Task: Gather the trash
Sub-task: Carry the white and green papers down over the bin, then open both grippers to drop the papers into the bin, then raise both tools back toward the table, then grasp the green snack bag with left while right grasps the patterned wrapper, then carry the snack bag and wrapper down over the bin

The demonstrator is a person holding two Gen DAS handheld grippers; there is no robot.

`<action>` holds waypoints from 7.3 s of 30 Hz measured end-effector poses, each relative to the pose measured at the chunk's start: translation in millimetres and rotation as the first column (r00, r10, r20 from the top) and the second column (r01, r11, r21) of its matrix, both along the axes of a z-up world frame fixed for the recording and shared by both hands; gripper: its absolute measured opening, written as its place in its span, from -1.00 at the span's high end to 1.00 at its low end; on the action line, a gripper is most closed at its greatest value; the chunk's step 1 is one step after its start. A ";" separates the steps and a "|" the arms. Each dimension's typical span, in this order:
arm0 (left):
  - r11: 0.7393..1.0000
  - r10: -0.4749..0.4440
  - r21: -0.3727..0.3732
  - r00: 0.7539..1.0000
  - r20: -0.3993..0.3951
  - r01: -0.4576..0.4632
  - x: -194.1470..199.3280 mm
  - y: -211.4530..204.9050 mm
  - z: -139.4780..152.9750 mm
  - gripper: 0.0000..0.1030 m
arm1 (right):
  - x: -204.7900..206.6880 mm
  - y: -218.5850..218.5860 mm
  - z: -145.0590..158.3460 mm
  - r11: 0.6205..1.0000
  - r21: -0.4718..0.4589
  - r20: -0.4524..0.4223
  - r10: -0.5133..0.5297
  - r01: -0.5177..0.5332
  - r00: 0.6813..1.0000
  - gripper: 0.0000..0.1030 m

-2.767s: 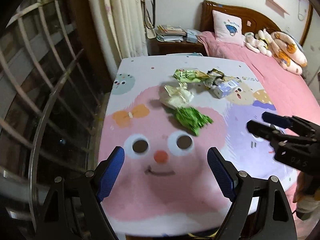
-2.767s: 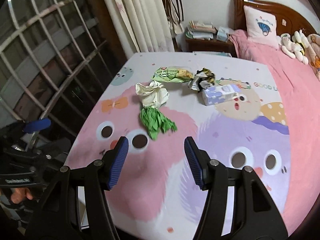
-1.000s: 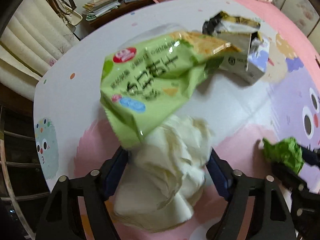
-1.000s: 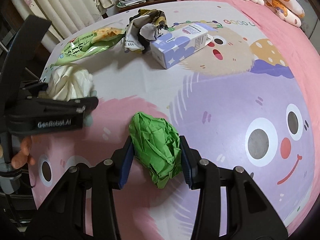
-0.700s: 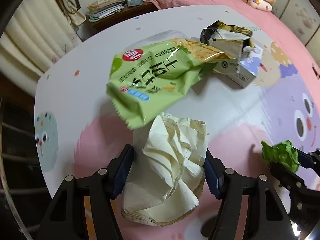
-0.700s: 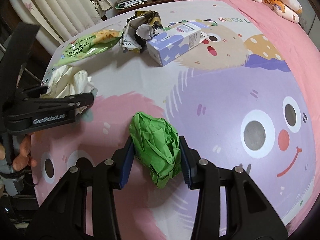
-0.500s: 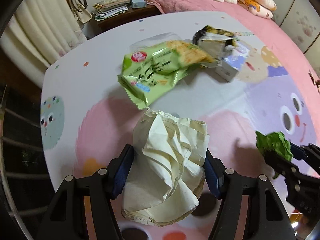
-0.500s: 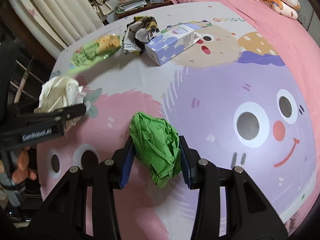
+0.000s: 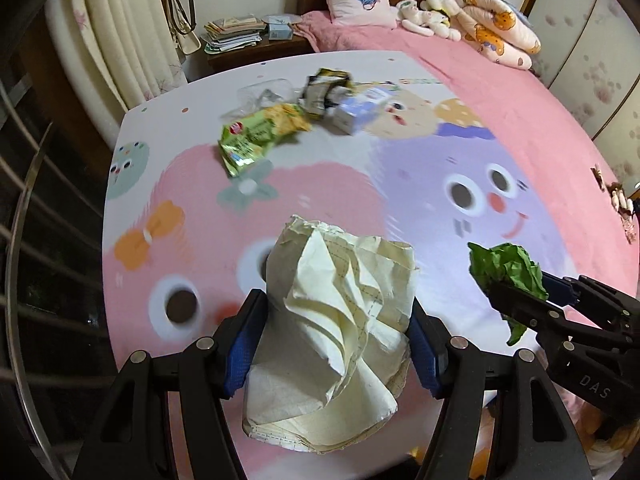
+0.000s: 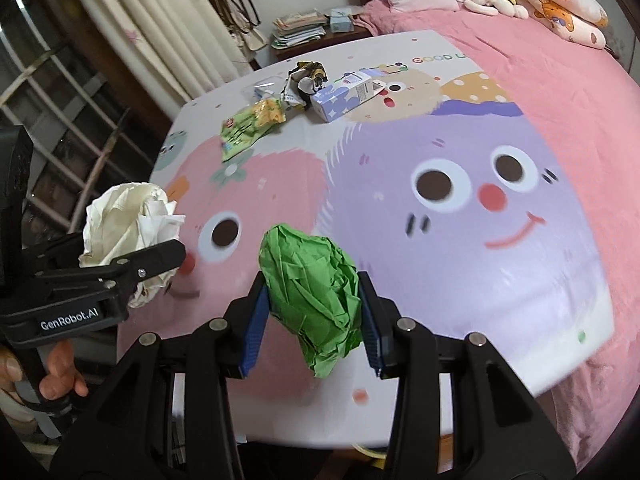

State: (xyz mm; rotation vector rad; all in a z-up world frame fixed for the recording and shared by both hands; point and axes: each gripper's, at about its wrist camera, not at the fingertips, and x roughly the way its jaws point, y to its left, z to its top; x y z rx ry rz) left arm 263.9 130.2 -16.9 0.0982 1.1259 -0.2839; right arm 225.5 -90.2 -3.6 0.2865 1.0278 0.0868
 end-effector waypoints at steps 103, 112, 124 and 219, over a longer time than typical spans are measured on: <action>0.988 0.149 0.025 0.973 0.175 -0.155 -272.4 -76.2 59.2 -0.76 | -238.9 -90.5 -0.4 0.997 0.081 -0.010 0.011 -0.010 1.000 -0.19; 0.977 0.201 0.014 0.944 0.261 -0.212 -244.3 -51.9 127.6 -0.76 | -218.4 -79.5 62.1 0.997 0.057 0.098 0.050 -0.056 0.994 -0.19; 0.986 0.136 0.053 0.949 0.284 -0.158 -126.9 -11.5 156.3 -0.77 | -105.7 -73.6 121.5 0.999 0.037 0.190 0.023 -0.030 0.981 -0.19; 0.995 -0.065 -0.065 0.990 0.124 0.073 -94.9 -115.5 49.4 0.47 | -63.4 -90.5 54.0 0.991 0.113 0.132 0.061 -0.076 0.989 0.31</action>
